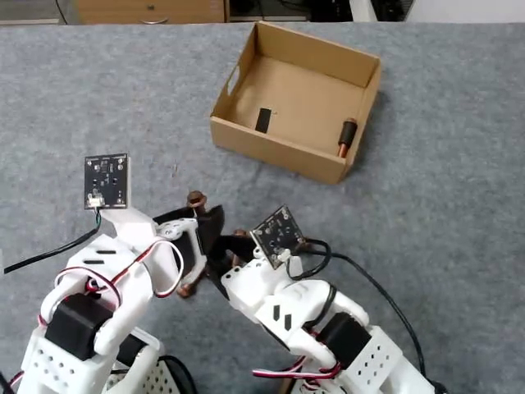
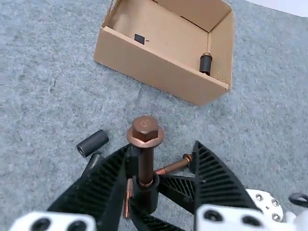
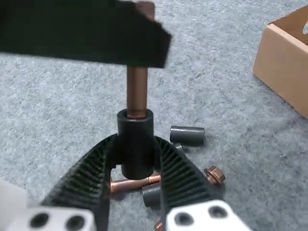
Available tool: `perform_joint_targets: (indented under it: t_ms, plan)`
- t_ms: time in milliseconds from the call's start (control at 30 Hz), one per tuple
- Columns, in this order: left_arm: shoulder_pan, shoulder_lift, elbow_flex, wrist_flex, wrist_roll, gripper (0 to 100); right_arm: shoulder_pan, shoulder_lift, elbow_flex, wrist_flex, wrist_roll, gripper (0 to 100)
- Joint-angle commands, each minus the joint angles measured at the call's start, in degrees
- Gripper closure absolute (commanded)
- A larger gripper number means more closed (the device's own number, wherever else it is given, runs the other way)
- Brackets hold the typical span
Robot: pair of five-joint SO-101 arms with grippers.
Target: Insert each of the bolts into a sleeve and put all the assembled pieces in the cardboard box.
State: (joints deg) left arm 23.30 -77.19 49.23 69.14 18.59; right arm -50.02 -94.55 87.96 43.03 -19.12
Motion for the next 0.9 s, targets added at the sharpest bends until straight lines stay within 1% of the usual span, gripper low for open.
perform_joint_targets:
  t_ms: [0,67,133,233,300,367,600,667,733,867]
  plan:
    - [1.05,-0.22,-0.88,0.26,-0.35,80,0.66,-0.75,-0.75,-1.05,-0.09,99.8]
    - [1.05,-0.22,-0.88,0.26,-0.35,80,0.75,-0.75,-0.75,-1.14,0.62,99.8]
    - [1.05,-0.22,-0.35,0.26,-0.35,79,0.92,-0.75,-0.84,-1.32,2.99,99.8]
    - [0.79,-0.22,-0.26,0.35,-0.35,80,3.47,-0.75,-2.95,-1.67,6.42,99.8]
    - [1.05,-0.22,-0.53,2.11,-0.35,80,5.41,-0.75,-4.18,-2.46,7.30,99.8]
    - [1.05,-0.22,-0.62,2.55,-0.35,80,5.93,-0.75,-4.00,-2.81,8.97,99.8]
    - [0.53,-0.22,-0.62,3.87,-0.35,80,7.16,-0.75,-5.23,-2.90,9.49,99.8]
    - [0.53,-0.22,-0.88,3.87,-0.35,80,9.80,-0.75,-6.99,-2.90,9.67,99.8]
    - [0.09,-0.31,-0.88,3.78,-0.35,80,14.02,-0.75,-8.48,-4.22,9.67,99.8]
    - [-5.63,-3.65,-0.88,3.08,-0.35,80,25.89,-0.31,-9.89,-10.73,11.43,99.8]
